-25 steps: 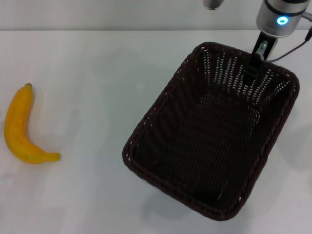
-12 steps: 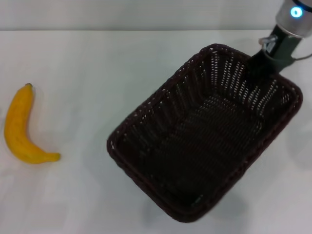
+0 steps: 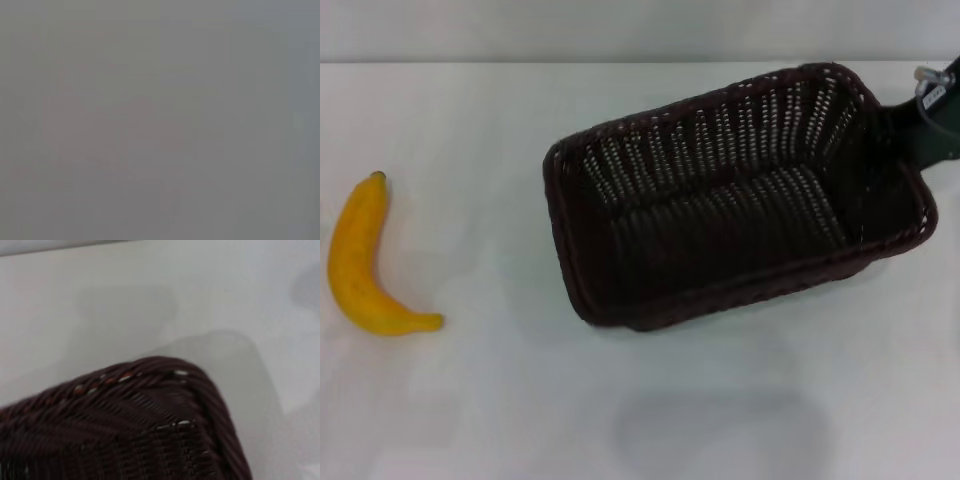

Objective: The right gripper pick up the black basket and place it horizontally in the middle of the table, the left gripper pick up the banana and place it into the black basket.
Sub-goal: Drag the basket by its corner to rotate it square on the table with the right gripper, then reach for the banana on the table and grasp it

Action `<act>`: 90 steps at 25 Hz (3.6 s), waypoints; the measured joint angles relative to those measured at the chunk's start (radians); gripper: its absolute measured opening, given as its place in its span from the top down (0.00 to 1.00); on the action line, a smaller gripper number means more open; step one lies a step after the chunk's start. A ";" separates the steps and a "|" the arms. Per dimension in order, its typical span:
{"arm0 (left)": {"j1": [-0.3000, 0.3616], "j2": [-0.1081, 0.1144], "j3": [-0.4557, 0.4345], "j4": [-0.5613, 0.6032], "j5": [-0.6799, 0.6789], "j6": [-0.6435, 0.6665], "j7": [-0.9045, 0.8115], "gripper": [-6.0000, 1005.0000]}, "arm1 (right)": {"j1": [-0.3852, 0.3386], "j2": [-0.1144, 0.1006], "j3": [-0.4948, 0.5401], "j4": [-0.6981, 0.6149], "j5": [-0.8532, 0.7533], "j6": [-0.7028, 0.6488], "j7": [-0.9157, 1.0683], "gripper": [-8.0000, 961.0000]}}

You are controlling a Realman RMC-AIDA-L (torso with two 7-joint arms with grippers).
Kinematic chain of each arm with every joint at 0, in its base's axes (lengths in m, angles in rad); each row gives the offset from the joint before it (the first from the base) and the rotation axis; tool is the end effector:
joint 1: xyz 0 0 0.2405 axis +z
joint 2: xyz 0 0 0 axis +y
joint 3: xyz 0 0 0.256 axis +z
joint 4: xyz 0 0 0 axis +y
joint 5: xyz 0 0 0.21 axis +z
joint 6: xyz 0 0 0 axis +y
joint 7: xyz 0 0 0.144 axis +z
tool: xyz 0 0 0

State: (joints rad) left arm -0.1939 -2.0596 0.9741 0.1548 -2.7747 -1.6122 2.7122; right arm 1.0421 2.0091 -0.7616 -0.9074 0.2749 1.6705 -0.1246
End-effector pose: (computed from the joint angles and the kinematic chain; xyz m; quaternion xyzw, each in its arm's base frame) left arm -0.3696 0.2405 0.0791 -0.5758 -0.1702 -0.4143 0.6840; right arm 0.1610 0.4261 0.0557 -0.7280 0.6484 -0.0987 0.1996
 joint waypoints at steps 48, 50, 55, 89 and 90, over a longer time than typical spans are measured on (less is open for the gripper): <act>-0.031 0.033 -0.001 0.013 0.000 0.072 -0.006 0.23 | -0.439 -0.004 -0.388 -0.598 0.424 0.068 0.269 0.66; -0.034 0.033 -0.003 0.018 0.000 0.108 -0.010 0.23 | -0.476 -0.004 -0.354 -0.642 0.466 0.066 0.233 0.66; -0.023 0.031 0.007 0.081 0.038 0.146 -0.093 0.23 | -0.585 -0.003 -0.251 -0.745 0.586 0.030 0.104 0.66; -0.406 0.299 -0.269 0.786 1.910 0.037 -2.356 0.25 | -0.762 -0.007 0.717 0.525 1.349 -0.240 -2.049 0.66; -0.434 0.310 -0.285 0.787 1.963 -0.006 -2.383 0.25 | -0.760 -0.006 0.724 0.530 1.350 -0.247 -2.067 0.66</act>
State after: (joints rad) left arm -0.6277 -1.7499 0.6887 0.9414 -0.8120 -1.6184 0.3289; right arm 0.2822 2.0027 -0.0374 -0.3772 1.6245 1.4240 -2.1913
